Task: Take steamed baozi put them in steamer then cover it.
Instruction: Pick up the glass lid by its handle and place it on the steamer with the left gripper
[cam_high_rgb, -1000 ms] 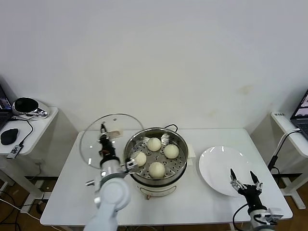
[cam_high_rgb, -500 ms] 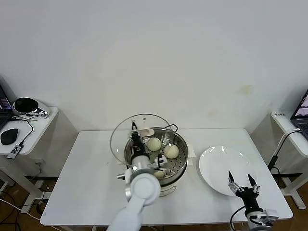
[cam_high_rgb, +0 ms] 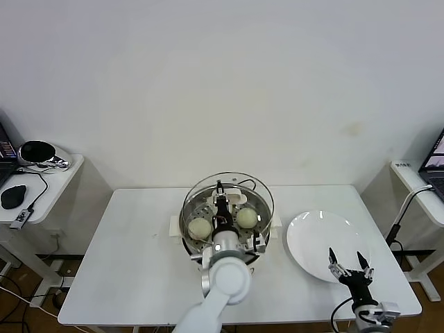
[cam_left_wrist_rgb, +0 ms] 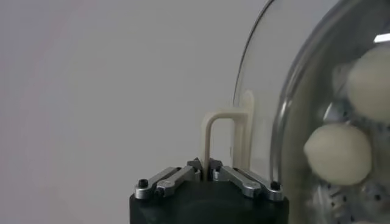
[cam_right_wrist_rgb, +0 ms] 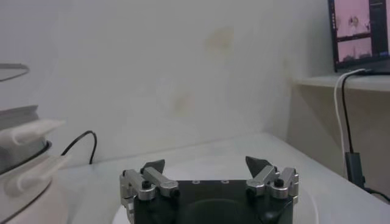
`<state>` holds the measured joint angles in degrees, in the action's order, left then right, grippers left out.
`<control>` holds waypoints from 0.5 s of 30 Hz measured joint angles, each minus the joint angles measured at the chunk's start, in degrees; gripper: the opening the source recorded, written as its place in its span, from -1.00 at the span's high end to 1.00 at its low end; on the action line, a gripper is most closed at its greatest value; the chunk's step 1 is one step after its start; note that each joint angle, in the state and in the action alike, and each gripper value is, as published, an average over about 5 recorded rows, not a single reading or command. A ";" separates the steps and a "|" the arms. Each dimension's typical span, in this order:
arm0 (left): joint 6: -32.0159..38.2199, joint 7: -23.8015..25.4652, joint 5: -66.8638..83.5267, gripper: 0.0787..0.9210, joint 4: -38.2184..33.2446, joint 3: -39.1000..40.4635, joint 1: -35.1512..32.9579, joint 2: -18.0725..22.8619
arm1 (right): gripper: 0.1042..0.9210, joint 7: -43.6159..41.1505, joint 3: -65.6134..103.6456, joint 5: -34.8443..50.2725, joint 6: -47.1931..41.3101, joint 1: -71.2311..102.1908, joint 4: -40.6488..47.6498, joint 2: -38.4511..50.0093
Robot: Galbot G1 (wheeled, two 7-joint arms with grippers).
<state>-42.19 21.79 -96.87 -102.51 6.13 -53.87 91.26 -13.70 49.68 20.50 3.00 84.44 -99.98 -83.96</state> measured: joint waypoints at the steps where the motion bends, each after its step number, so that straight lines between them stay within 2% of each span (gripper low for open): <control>1: 0.00 0.24 -0.28 0.86 -0.06 0.01 -0.22 0.00 | -0.76 0.00 -0.02 -0.05 0.03 -0.08 0.12 -0.03; 15: -0.01 2.17 -2.10 0.86 0.85 0.58 -1.59 0.38 | -0.76 -0.08 -0.15 -0.70 0.51 -0.40 1.24 -0.49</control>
<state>-42.19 23.96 -98.97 -101.66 6.71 -55.46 91.64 -13.78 49.53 19.80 3.51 84.04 -98.74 -84.45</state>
